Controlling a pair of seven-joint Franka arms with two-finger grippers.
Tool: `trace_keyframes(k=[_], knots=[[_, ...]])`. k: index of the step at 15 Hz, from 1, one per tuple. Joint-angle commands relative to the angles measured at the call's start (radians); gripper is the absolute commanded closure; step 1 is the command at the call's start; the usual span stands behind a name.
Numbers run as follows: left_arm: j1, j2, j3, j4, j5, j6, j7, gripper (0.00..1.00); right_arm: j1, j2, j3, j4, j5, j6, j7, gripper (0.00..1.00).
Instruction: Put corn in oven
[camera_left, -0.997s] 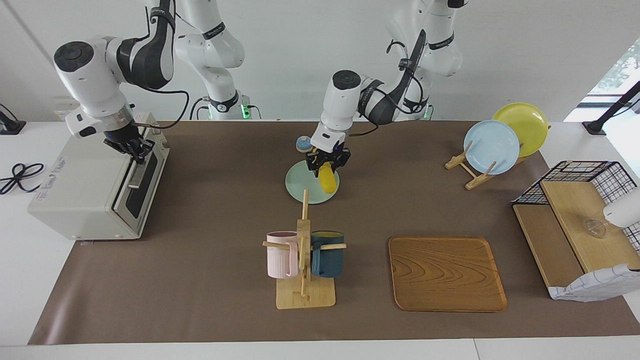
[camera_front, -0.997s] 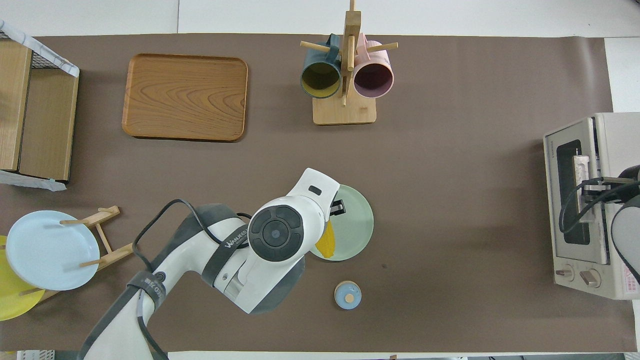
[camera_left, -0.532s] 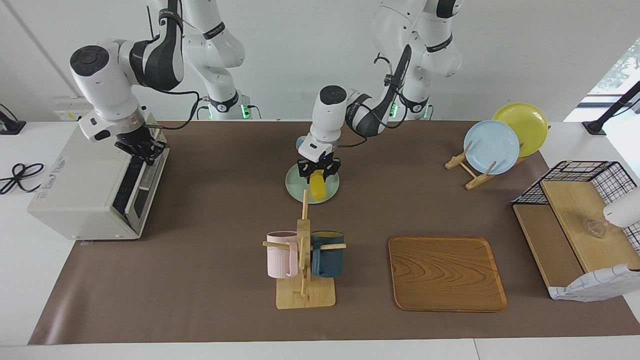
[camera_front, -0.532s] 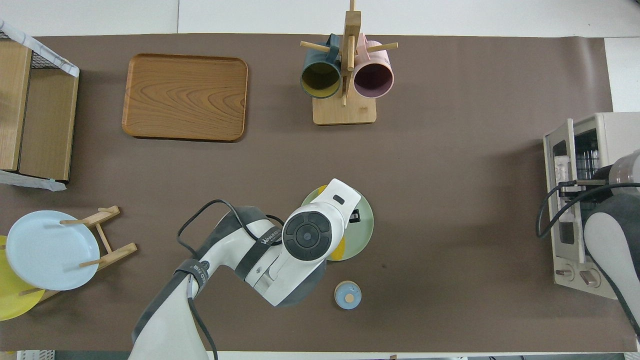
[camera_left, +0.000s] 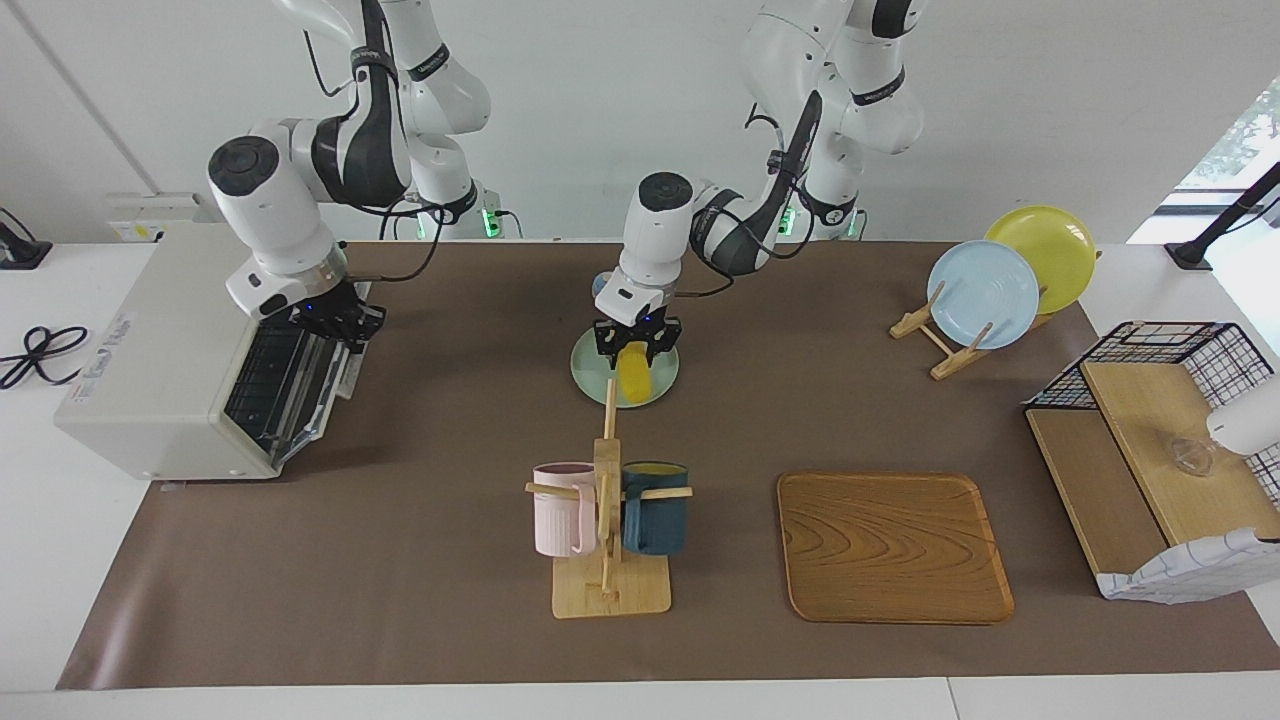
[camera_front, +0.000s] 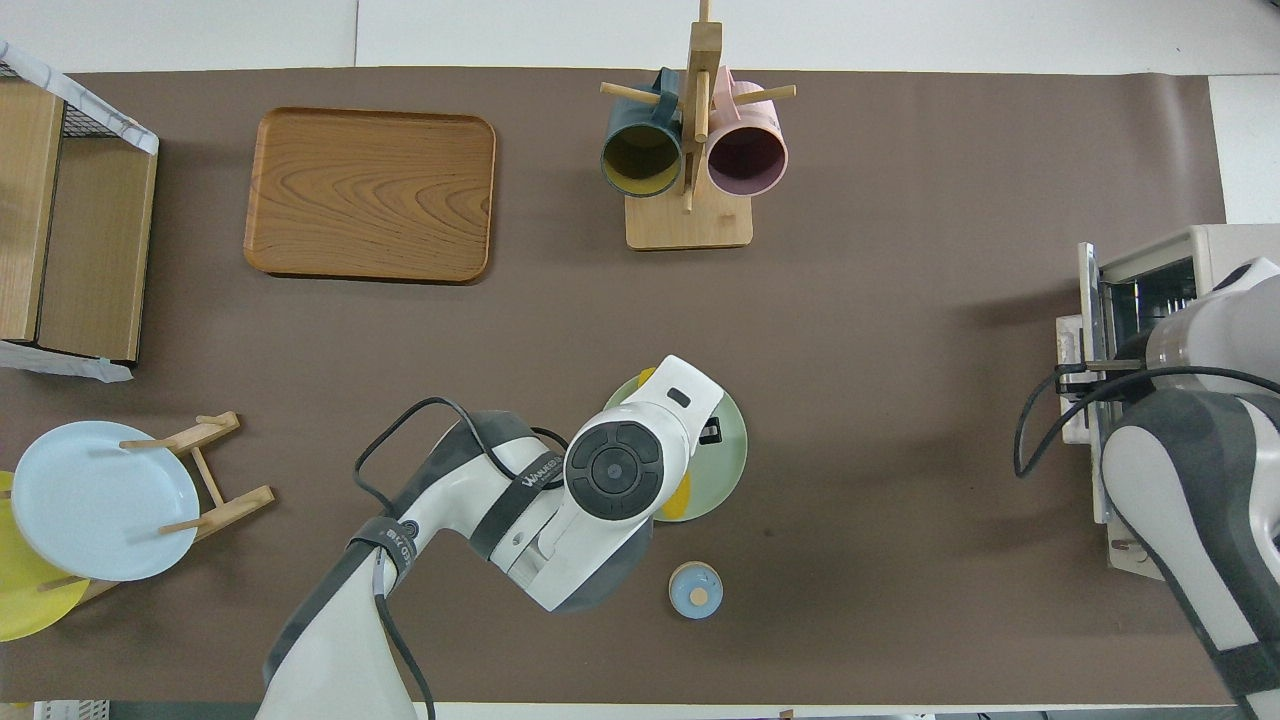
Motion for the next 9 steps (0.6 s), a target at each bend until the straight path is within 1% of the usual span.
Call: trace_keyframes(k=[1,2,4,6,7,9], knots=[[-0.012,-0.009,0.017,0.008,-0.008,-0.009,0.020,0.00,-0.032,0.073,-0.029,-0.057,-0.057,0.182,-0.014,1.00],[-0.006,-0.024,0.014,0.008,-0.010,-0.026,0.021,0.00,-0.029,0.073,-0.029,-0.074,-0.057,0.203,-0.009,1.00],[0.013,-0.067,0.017,0.009,-0.008,-0.087,0.021,0.00,-0.031,0.081,-0.029,-0.078,-0.057,0.210,-0.009,1.00],[0.059,-0.118,0.018,0.012,-0.008,-0.165,0.023,0.00,-0.025,0.081,-0.022,-0.087,-0.057,0.213,0.005,1.00],[0.083,-0.150,0.024,0.020,-0.008,-0.217,0.023,0.00,-0.002,0.082,-0.022,-0.091,-0.057,0.226,0.012,1.00],[0.170,-0.182,0.028,0.067,-0.008,-0.329,0.050,0.00,0.012,0.099,-0.023,-0.104,-0.055,0.256,0.015,1.00]])
